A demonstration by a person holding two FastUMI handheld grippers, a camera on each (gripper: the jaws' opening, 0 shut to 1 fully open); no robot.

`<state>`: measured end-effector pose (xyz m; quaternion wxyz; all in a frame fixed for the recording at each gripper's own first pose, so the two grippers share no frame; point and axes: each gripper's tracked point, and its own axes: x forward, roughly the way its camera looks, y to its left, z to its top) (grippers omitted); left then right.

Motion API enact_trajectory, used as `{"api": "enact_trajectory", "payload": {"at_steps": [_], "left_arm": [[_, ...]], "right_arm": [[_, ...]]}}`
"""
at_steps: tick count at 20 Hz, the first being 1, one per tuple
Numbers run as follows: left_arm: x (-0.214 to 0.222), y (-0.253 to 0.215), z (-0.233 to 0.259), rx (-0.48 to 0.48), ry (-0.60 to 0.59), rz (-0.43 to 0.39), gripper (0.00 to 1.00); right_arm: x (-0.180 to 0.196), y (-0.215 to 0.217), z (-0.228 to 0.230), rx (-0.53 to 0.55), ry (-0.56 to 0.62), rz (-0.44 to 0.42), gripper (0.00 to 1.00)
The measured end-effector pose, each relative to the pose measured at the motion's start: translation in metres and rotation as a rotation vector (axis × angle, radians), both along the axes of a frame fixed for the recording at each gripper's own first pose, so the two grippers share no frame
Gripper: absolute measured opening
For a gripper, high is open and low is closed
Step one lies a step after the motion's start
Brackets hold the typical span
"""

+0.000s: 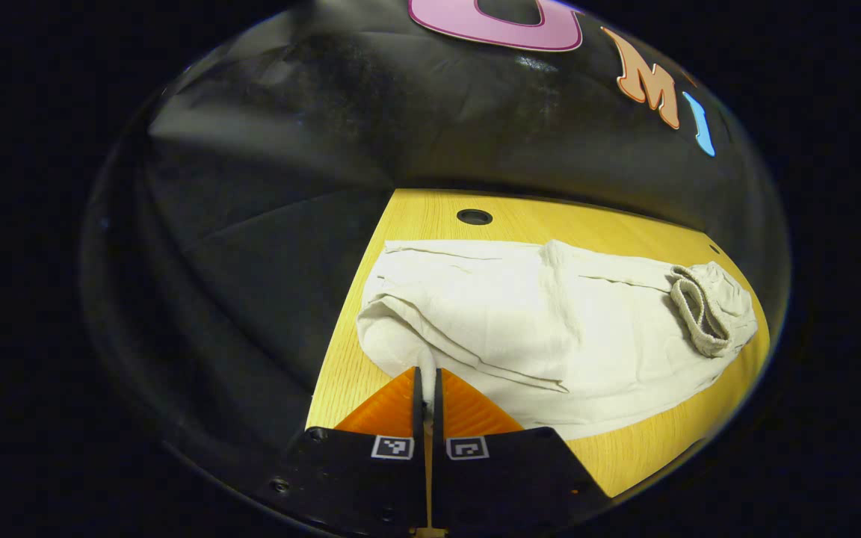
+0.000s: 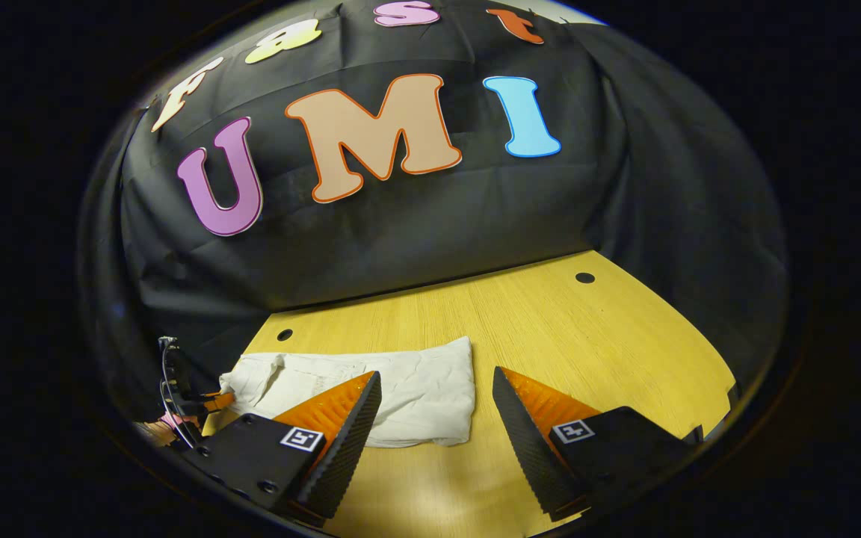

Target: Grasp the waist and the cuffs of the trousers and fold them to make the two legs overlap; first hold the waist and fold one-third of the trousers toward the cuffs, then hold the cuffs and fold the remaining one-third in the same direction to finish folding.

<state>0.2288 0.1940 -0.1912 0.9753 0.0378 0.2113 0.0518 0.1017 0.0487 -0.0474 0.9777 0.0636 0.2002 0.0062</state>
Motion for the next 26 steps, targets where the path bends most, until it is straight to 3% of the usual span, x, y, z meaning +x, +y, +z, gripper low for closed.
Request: {"api": "enact_trajectory", "payload": {"at_steps": [6, 10, 19, 26], "left_arm": [[-0.001, -0.003, 0.010, 0.019, -0.003, 0.026, 0.00], [-0.006, -0.032, 0.041, -0.026, -0.060, -0.023, 0.00], [0.004, -0.137, 0.103, -0.135, -0.177, -0.169, 0.00], [0.010, -0.270, 0.157, -0.274, -0.247, -0.367, 0.00]], "right_arm": [[0.000, -0.020, 0.011, 0.008, -0.017, -0.016, 0.95], [0.001, -0.028, 0.008, 0.009, -0.012, -0.013, 0.95], [0.004, -0.043, 0.012, 0.025, -0.018, -0.007, 0.96], [0.000, -0.066, 0.012, 0.046, -0.024, -0.028, 0.95]]}}
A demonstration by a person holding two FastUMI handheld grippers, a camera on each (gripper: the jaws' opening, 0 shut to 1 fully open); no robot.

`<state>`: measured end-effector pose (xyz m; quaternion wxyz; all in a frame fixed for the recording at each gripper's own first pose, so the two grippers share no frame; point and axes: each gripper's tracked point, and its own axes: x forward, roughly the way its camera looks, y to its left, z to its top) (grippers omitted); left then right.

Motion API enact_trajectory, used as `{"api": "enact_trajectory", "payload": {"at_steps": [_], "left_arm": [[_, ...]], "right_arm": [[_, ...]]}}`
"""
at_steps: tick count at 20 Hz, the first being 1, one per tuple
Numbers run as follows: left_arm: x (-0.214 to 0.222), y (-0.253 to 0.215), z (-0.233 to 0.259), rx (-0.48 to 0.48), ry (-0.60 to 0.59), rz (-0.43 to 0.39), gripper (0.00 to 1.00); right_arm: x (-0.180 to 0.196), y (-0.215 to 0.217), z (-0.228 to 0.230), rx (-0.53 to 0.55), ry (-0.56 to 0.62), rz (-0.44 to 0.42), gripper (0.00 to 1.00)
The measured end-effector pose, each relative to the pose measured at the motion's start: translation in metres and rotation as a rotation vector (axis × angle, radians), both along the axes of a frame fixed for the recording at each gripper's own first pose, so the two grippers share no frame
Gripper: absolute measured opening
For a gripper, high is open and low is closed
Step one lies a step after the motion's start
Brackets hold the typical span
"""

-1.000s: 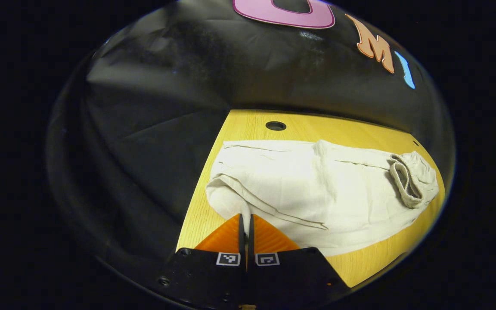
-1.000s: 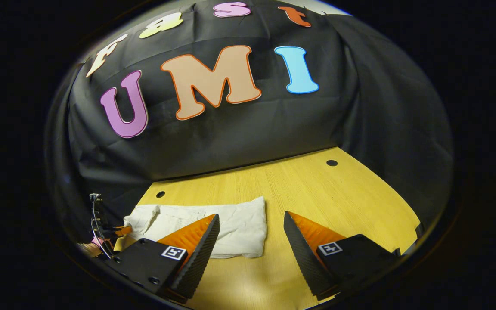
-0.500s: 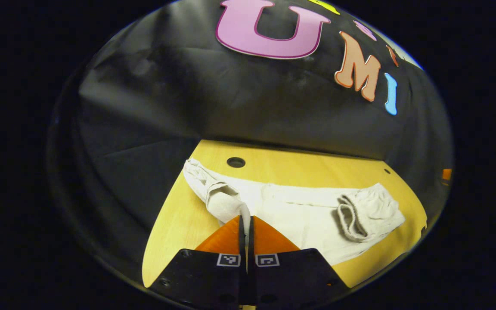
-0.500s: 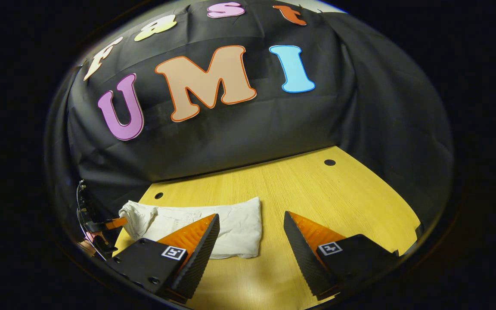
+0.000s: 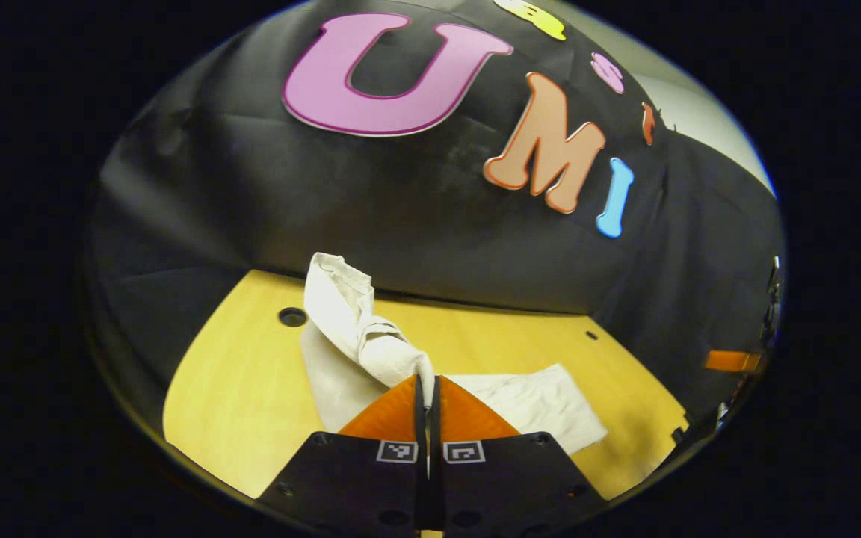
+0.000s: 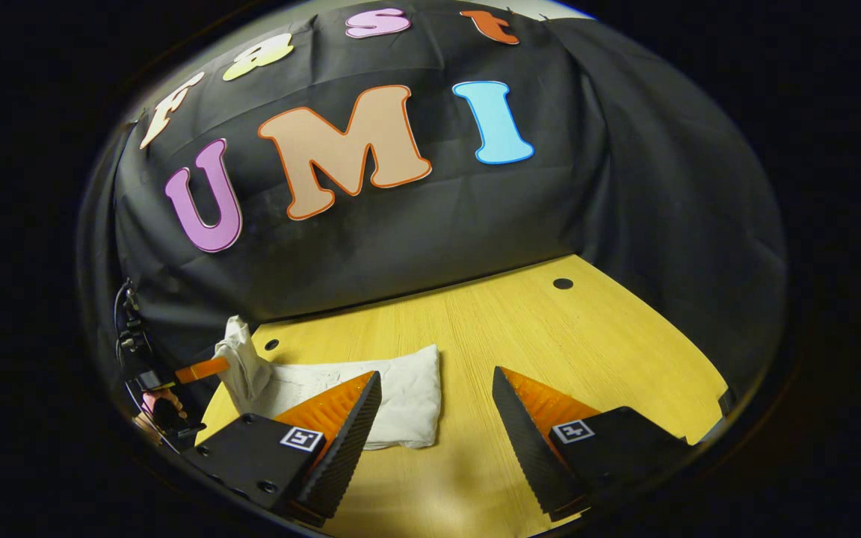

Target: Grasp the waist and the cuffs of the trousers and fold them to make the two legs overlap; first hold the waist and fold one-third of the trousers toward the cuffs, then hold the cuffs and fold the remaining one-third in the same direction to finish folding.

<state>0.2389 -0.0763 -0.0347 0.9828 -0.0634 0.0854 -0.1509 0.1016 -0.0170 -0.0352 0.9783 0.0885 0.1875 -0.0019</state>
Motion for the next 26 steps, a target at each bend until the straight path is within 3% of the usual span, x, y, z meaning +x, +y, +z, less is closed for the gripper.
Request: {"api": "enact_trajectory", "payload": {"at_steps": [4, 10, 17, 20, 21, 23, 25, 26], "left_arm": [[0.000, -0.085, 0.008, -0.015, -0.007, -0.131, 0.00], [-0.006, -0.176, 0.001, 0.070, 0.013, -0.251, 0.00], [-0.026, -0.215, -0.065, 0.258, 0.055, -0.301, 0.00], [-0.039, -0.219, -0.091, 0.269, 0.121, -0.323, 0.00], [-0.043, -0.220, -0.089, 0.249, 0.123, -0.336, 0.05], [-0.052, -0.221, -0.071, 0.214, 0.093, -0.347, 0.42], [-0.051, -0.202, -0.057, 0.243, 0.051, -0.293, 0.81], [-0.051, -0.190, -0.050, 0.260, 0.037, -0.257, 0.82]], "right_arm": [[-0.004, -0.019, 0.003, -0.001, -0.010, -0.023, 0.95], [-0.013, -0.049, 0.007, 0.005, -0.020, -0.062, 0.95], [-0.013, -0.063, 0.009, 0.008, -0.035, -0.069, 0.95], [-0.012, -0.060, 0.012, 0.017, -0.050, -0.054, 0.95], [-0.011, -0.058, 0.012, 0.015, -0.052, -0.045, 0.95], [-0.010, -0.053, 0.013, 0.010, -0.058, -0.025, 0.95], [-0.008, -0.045, 0.016, 0.002, -0.067, 0.000, 0.95], [-0.008, -0.040, 0.016, -0.003, -0.073, 0.016, 0.95]]}}
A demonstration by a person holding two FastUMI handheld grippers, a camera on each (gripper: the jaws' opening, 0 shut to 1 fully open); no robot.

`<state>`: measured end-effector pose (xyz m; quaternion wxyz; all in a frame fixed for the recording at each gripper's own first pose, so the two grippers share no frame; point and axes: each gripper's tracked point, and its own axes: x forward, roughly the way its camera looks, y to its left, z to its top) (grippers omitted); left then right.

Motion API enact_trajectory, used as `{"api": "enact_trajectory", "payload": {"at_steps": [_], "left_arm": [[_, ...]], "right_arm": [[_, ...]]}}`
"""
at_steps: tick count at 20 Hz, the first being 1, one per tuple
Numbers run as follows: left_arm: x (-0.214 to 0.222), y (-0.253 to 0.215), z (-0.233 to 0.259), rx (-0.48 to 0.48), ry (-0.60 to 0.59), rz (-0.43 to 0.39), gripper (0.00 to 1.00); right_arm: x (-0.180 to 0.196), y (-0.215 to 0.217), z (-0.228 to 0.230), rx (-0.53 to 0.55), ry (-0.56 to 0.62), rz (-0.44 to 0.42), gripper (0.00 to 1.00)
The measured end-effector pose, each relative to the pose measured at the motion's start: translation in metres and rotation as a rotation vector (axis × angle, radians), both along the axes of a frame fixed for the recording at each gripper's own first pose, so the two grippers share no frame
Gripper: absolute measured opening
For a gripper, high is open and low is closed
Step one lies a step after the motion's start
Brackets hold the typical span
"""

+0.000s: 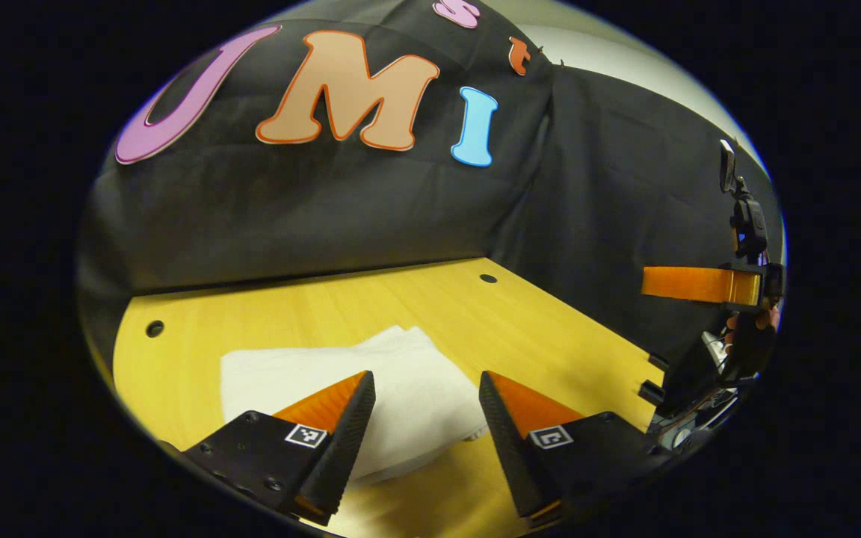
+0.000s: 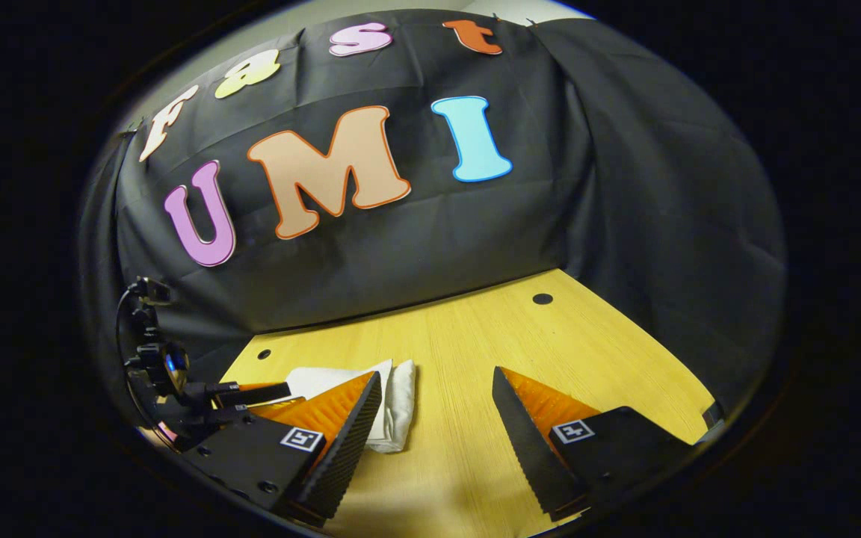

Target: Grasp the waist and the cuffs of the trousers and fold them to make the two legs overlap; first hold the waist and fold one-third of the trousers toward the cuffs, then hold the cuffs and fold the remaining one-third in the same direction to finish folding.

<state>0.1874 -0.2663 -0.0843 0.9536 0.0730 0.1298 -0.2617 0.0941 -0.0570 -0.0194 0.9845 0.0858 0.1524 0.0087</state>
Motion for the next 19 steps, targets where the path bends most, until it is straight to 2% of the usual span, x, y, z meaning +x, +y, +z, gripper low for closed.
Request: {"api": "enact_trajectory", "payload": {"at_steps": [1, 3, 4, 10, 14, 19], "left_arm": [[-0.003, 0.013, 0.005, 0.014, -0.008, 0.035, 0.80], [-0.012, 0.034, 0.016, 0.006, -0.024, 0.089, 0.85], [-0.017, 0.046, 0.020, -0.004, -0.025, 0.121, 0.81], [-0.051, 0.115, 0.033, -0.040, -0.047, 0.305, 0.81], [-0.068, 0.143, 0.028, -0.034, -0.041, 0.389, 0.81], [-0.081, 0.163, 0.008, -0.039, -0.008, 0.430, 0.81]], "right_arm": [[0.001, 0.005, 0.001, -0.004, -0.003, 0.015, 0.95], [0.001, 0.018, 0.002, -0.003, -0.010, 0.048, 0.95], [0.002, 0.025, 0.002, -0.002, -0.016, 0.062, 0.95], [0.001, 0.067, -0.001, 0.029, -0.036, 0.134, 0.95], [-0.006, 0.086, -0.008, 0.022, -0.031, 0.169, 0.95], [-0.010, 0.098, -0.019, 0.039, -0.015, 0.170, 0.95]]}}
